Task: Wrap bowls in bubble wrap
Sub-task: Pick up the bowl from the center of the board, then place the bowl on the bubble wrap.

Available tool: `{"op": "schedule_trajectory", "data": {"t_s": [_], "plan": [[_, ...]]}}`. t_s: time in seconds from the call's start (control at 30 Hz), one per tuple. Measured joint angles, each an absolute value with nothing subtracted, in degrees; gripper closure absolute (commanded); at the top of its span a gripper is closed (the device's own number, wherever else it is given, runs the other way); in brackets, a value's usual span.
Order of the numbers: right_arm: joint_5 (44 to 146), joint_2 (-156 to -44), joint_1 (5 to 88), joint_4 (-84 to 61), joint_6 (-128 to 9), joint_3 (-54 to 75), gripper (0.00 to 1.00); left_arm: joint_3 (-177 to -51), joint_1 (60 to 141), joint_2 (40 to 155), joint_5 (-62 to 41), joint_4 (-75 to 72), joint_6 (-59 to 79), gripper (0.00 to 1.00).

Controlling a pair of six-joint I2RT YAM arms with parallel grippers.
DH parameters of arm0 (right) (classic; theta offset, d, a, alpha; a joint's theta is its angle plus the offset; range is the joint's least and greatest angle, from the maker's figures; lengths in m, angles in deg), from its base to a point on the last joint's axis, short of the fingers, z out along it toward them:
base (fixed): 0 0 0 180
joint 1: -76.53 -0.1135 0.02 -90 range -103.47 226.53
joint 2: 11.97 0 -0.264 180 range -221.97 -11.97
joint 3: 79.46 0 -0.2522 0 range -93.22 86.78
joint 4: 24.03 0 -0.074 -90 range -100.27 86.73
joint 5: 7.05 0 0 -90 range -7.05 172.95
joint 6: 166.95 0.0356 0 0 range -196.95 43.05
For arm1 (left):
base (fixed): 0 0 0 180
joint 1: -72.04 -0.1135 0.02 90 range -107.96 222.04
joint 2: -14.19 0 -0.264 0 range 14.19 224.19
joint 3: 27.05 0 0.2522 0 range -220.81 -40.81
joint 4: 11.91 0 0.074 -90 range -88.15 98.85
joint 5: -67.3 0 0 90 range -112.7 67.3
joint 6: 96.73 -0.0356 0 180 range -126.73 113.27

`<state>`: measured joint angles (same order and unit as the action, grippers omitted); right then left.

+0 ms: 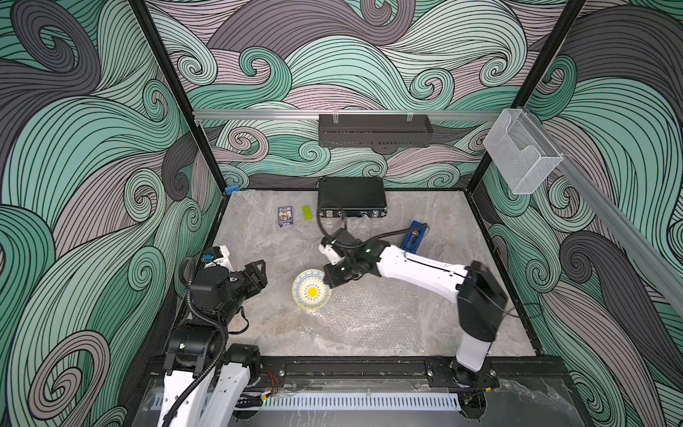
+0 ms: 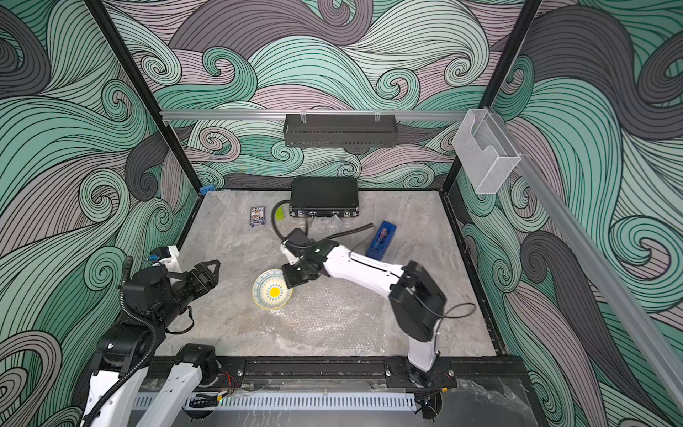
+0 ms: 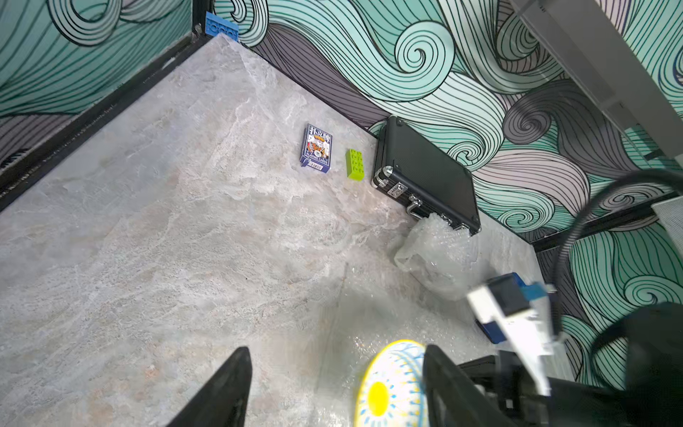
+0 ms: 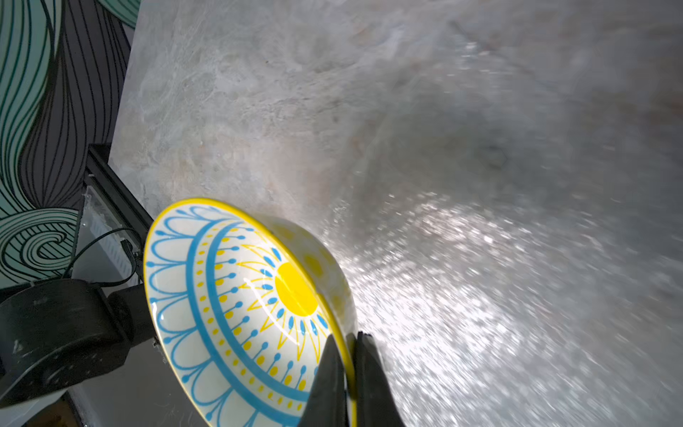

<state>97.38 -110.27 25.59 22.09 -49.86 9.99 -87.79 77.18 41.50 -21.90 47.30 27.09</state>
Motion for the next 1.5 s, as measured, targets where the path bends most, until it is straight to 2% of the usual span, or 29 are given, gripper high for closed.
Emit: {"op": "schedule_trajectory", "data": {"t_s": [0.1, 0.2, 0.43, 0.7, 0.73, 0.77, 0.83, 0.87, 0.93, 1.03, 1.3, 1.4, 1.5], "plan": [[96.58, -101.00, 31.41, 22.17, -49.66, 19.26, 1.00, -85.04, 77.18, 42.76, -19.11, 45.40, 28.38, 0.28], [96.49, -96.59, 35.23, 22.68, -49.70, 26.03, 1.00, -81.78, 77.18, 45.19, -16.66, 42.32, 29.87, 0.28], [97.06, -96.39, 36.65, 22.94, -49.68, 33.51, 1.00, -78.06, 77.18, 53.43, -13.40, 36.66, 31.53, 0.29], [97.36, -98.73, 38.14, 20.03, -49.73, 35.43, 1.00, -75.24, 77.18, 57.98, -11.13, 31.15, 32.55, 0.28], [97.38, -99.01, 38.31, 19.75, -49.73, 35.61, 0.96, -74.74, 77.18, 58.65, -10.82, 30.47, 32.62, 0.28], [97.62, -99.23, 38.45, 19.42, -49.73, 35.76, 0.88, -74.33, 77.18, 59.33, -10.52, 29.79, 32.75, 0.27], [98.19, -99.43, 38.75, 18.98, -49.73, 35.87, 0.64, -73.17, 77.18, 61.43, -9.40, 27.50, 33.01, 0.26], [98.41, -99.43, 38.86, 18.65, -49.68, 35.93, 0.56, -72.75, 77.18, 62.54, -8.53, 26.36, 33.25, 0.26], [98.72, -99.16, 39.01, 17.65, -49.94, 36.17, 0.45, -72.23, 77.20, 66.41, -6.10, 23.54, 33.73, 0.25], [98.85, -97.02, 39.10, 16.38, -50.12, 37.40, 0.40, -72.29, 77.64, 74.19, -2.93, 18.76, 34.28, 0.25], [98.19, -88.54, 39.74, 14.28, -50.12, 39.67, 0.40, -74.83, 81.47, 96.58, 2.14, 7.06, 34.92, 0.28], [98.11, -87.86, 40.22, 13.91, -50.10, 40.55, 0.40, -77.50, 83.04, 101.82, 3.52, 2.80, 35.05, 0.32], [98.04, -87.49, 40.48, 13.93, -50.03, 41.35, 0.40, -80.51, 84.40, 107.13, 4.76, -1.53, 35.20, 0.42]]}}
